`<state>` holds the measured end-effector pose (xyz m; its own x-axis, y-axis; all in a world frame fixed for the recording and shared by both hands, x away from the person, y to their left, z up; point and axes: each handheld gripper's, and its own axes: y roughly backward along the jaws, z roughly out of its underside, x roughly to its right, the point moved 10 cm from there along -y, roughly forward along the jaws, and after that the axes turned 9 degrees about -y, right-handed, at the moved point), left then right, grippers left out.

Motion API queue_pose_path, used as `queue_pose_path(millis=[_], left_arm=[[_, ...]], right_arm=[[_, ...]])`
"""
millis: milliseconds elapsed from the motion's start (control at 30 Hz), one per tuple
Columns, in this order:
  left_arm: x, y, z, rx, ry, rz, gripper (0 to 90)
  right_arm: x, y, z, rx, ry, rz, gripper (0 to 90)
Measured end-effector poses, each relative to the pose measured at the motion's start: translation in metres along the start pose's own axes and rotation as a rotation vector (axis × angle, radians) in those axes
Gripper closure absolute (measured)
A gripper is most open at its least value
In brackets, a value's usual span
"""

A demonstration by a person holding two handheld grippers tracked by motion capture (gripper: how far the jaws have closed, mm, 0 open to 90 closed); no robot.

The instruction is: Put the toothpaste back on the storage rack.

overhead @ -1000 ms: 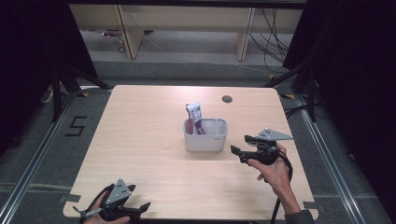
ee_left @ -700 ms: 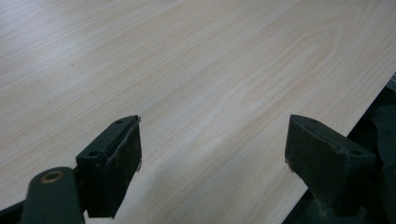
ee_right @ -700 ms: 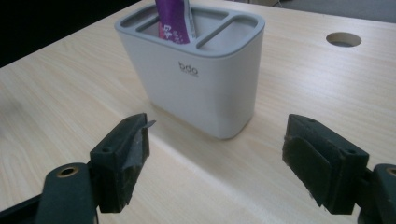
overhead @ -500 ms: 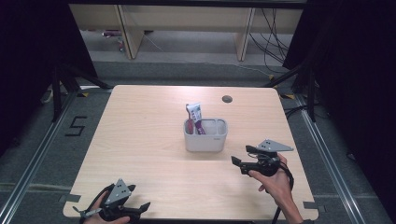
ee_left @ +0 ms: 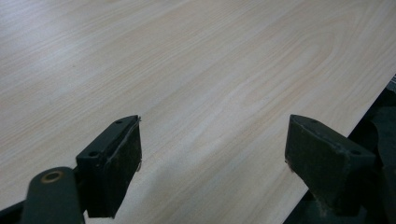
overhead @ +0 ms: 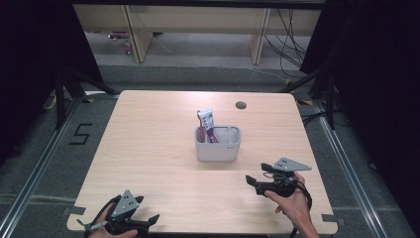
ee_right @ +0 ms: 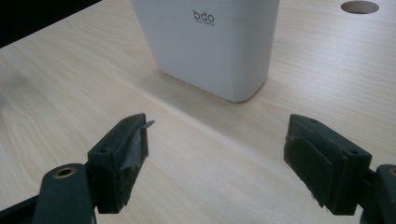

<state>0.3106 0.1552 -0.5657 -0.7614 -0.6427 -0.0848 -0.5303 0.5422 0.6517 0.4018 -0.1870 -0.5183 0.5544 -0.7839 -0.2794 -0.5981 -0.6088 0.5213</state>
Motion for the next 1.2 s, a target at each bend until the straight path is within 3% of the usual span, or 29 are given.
queue_pose_path(millis=[67,133,167,200,267,300,367,400,433,467,500,600,667,700,733,767,800,867,900,933,967,1000,1033,1200], left_arm=[[0.000,0.000,0.000,0.000,-0.001,0.000,18.2],[-0.002,0.001,0.001,-0.012,-0.009,-0.005,18.2],[-0.002,0.001,0.001,-0.015,-0.005,-0.008,18.2],[-0.002,0.000,0.001,-0.006,-0.005,-0.009,18.2],[-0.002,0.001,0.001,-0.015,-0.009,-0.009,18.2],[-0.001,0.001,0.000,0.002,0.003,-0.005,18.2],[-0.002,0.001,0.001,0.000,-0.002,-0.006,18.3],[-0.002,0.001,0.000,-0.001,-0.001,-0.006,18.2],[-0.002,0.001,0.000,0.001,-0.001,-0.007,18.2],[-0.001,0.001,0.001,-0.010,-0.003,-0.006,18.3],[-0.002,0.001,0.001,-0.016,-0.009,-0.011,18.2],[-0.001,0.000,0.001,-0.005,-0.007,-0.005,18.3],[-0.001,0.000,0.000,-0.001,-0.004,-0.006,18.2],[-0.002,0.001,0.002,-0.020,-0.013,-0.011,18.2],[-0.002,0.001,0.001,-0.017,-0.010,-0.011,18.2],[-0.002,0.000,0.001,-0.009,-0.008,-0.011,18.2],[-0.002,0.000,0.001,-0.011,-0.011,-0.010,18.2],[-0.001,0.000,0.001,-0.012,-0.009,-0.002,18.2],[0.000,0.000,0.001,-0.009,-0.010,0.000,18.3],[0.000,0.000,0.001,-0.010,-0.010,0.000,18.2],[0.000,0.000,0.001,-0.007,-0.009,-0.004,18.3],[-0.001,0.000,0.001,-0.006,-0.007,-0.007,18.2],[-0.001,0.000,0.001,-0.007,-0.006,-0.007,18.2],[-0.001,-0.001,0.001,-0.012,-0.010,-0.012,18.2]], right_arm=[[-0.002,0.001,0.004,-0.006,-0.027,-0.007,21.7],[-0.001,0.003,0.006,-0.005,-0.006,-0.003,21.3],[-0.003,0.003,0.008,-0.012,-0.040,-0.007,21.2],[-0.001,0.004,0.008,-0.003,-0.005,0.001,21.0],[-0.004,0.006,0.011,-0.008,-0.048,-0.007,20.1],[-0.001,0.008,0.011,-0.009,-0.019,0.005,19.3],[-0.004,0.008,0.016,-0.014,-0.059,0.000,18.4],[-0.001,0.008,0.015,-0.007,-0.022,0.006,17.9],[-0.005,0.008,0.018,-0.011,-0.066,0.000,17.8],[-0.002,0.009,0.018,-0.009,-0.019,0.007,17.8],[-0.005,0.009,0.020,-0.014,-0.045,0.004,17.8],[-0.005,0.010,0.022,-0.013,-0.021,0.004,17.8],[-0.010,0.011,0.027,-0.024,-0.047,-0.010,17.8],[-0.008,0.011,0.027,-0.029,-0.020,-0.007,17.8],[-0.010,0.011,0.029,-0.027,-0.036,-0.008,17.8],[-0.008,0.012,0.029,-0.027,-0.005,0.001,17.8],[-0.010,0.010,0.032,-0.031,-0.021,-0.002,17.8],[-0.010,0.013,0.034,-0.039,-0.006,-0.003,17.8],[-0.013,0.013,0.035,-0.042,-0.037,-0.012,17.8],[-0.010,0.014,0.035,-0.040,-0.008,-0.004,17.7],[-0.010,0.016,0.037,-0.038,-0.009,0.000,17.6],[-0.013,0.015,0.038,-0.036,-0.032,-0.020,17.5],[-0.013,0.017,0.041,-0.053,-0.043,-0.010,17.5],[-0.013,0.019,0.046,-0.050,-0.016,-0.010,17.0]])
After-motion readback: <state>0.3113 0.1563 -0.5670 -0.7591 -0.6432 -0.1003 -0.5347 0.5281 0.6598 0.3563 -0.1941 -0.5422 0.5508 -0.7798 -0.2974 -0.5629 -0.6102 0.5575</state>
